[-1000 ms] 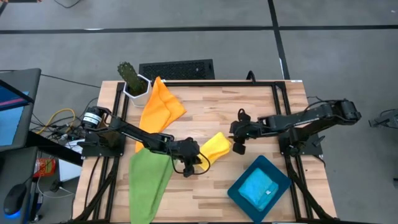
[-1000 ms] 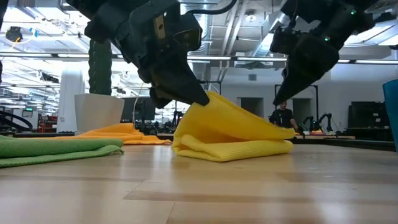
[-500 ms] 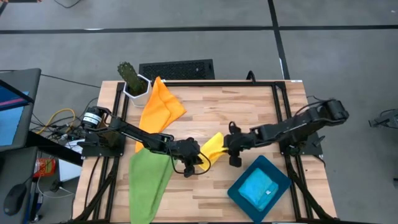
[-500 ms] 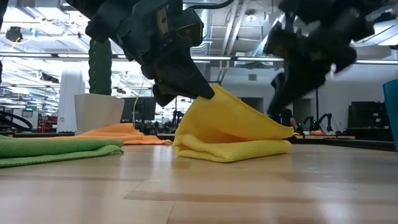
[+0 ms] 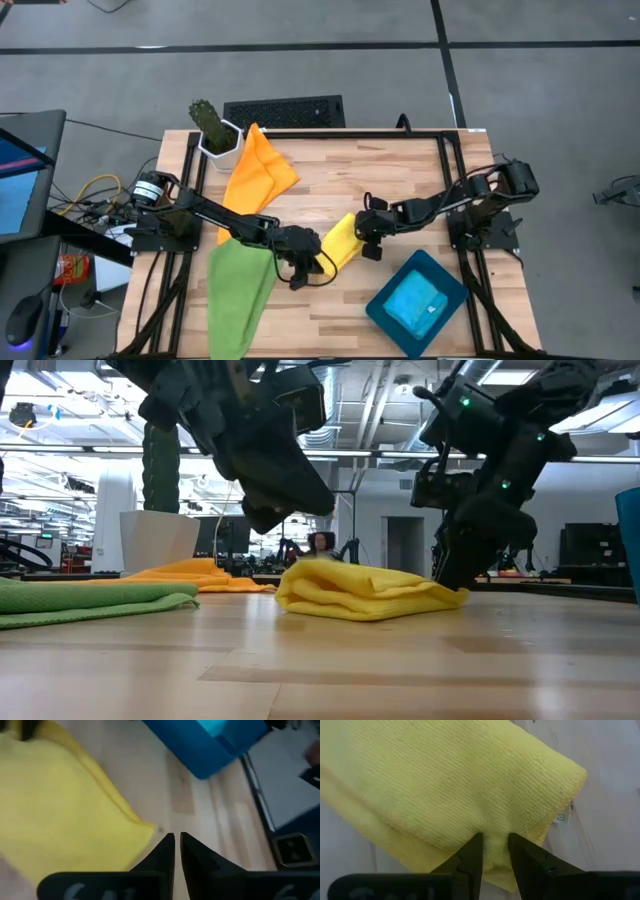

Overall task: Fold microfiber towels
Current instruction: Fold the yellow microfiber towel

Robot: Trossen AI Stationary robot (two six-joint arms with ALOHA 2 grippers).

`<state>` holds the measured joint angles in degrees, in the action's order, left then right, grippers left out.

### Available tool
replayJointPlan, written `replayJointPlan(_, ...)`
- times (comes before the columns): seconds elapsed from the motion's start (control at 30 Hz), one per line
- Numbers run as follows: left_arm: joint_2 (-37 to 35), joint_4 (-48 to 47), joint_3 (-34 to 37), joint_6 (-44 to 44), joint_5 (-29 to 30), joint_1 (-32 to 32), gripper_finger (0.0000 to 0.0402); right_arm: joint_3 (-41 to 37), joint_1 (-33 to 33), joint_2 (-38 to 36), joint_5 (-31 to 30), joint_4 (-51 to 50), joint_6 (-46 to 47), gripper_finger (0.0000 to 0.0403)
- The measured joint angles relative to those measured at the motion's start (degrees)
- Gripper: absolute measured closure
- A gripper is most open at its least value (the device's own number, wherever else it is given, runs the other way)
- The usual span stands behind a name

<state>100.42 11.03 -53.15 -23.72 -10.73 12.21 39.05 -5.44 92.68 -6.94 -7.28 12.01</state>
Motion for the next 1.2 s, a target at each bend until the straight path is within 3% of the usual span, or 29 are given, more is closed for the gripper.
replayJointPlan(0.2,0.0,-2.3,0.0,0.1,-2.3,0.0,0.0361,0.0,-0.1,0.3,-0.1,0.3,0.0,0.0285)
replayJointPlan(0.4,0.0,4.5,0.0,-5.9,12.2,0.3,0.0322,-0.2,0.0,-3.7,-0.1,-0.4,0.0,0.0285)
replayJointPlan(0.53,-0.1,10.8,1.5,-4.0,23.1,2.8,0.0325,-0.1,-0.1,-9.7,-0.7,-1.2,0.7,0.0285)
replayJointPlan(0.6,-0.1,10.5,2.3,-4.2,25.4,3.6,0.0336,-0.1,-0.5,-11.8,-0.8,-0.4,1.0,0.0285)
replayJointPlan(0.83,9.0,14.4,2.6,-10.2,24.5,5.7,0.0395,-3.7,-2.9,-8.7,-1.0,10.0,2.1,0.0285)
replayJointPlan(1.2,16.5,16.9,0.3,-14.9,23.0,6.4,0.0395,-7.5,0.7,-2.2,-1.7,9.9,6.8,0.0285)
